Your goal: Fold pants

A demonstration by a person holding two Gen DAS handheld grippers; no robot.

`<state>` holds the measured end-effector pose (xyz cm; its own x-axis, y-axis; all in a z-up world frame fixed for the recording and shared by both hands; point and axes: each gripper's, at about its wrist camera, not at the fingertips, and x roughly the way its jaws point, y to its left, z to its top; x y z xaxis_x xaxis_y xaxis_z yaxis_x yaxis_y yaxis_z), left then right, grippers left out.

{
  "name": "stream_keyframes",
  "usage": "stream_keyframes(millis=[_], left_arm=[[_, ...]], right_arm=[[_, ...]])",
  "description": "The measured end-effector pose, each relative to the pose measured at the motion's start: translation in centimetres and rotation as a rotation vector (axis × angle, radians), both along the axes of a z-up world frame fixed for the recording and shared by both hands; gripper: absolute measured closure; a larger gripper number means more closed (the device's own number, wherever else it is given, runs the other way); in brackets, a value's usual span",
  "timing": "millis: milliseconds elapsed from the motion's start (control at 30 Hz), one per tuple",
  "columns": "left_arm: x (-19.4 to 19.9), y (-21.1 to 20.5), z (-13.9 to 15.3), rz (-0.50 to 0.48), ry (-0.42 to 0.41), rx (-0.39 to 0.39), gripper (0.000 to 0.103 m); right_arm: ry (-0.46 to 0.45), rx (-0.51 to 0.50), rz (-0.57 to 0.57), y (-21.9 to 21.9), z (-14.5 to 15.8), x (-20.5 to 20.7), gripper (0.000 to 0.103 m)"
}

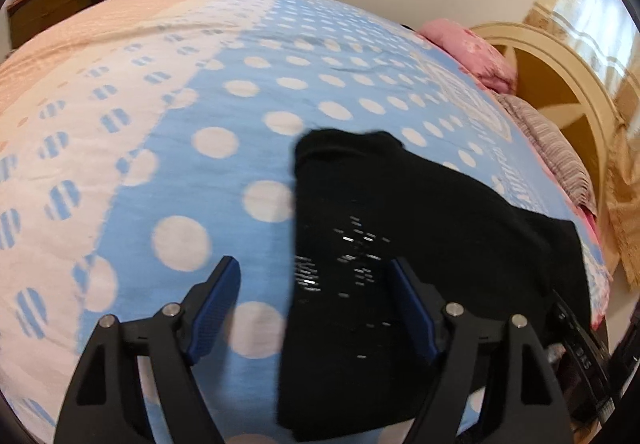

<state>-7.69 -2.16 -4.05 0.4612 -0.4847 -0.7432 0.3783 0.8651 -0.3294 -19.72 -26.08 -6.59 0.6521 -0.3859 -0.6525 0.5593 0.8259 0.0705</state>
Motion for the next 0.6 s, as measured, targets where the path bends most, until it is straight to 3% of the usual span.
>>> stream_keyframes(millis=[133,167,200,233,333,600], left_arm=[[-0.5,-1.1,-0.5,-0.016,-0.027,0.057,0.032],[-0.6,-0.9,-0.3,0.01,-0.035,0.065,0.048],[-0.5,-0.5,-0.1,0.008,-0.016,0.023,0.083],[-0.1,0.0,-0.2,-0.019,0.048,-0.068,0.084],[0.4,0.5,0.0,0.01,0.084,-0.096,0.085],[-1.0,0.5,3.2,0.032,-0.118,0.016,0.086]], right_arm=[[0.005,-0.017,0.006,0.3,0.0,0.1,0.069],[0.008,-0.026,0.007,0.5,0.1,0.1,0.069],[0.01,-0.038,0.011,0.7,0.4,0.1,0.069],[0.008,-0.043,0.014,0.9,0.6,0.1,0.069],[-0.011,-0.08,0.024,1.7,1.7,-0.1,0.069],[-0.069,-0.233,0.142,5.9,5.0,2.0,0.069]])
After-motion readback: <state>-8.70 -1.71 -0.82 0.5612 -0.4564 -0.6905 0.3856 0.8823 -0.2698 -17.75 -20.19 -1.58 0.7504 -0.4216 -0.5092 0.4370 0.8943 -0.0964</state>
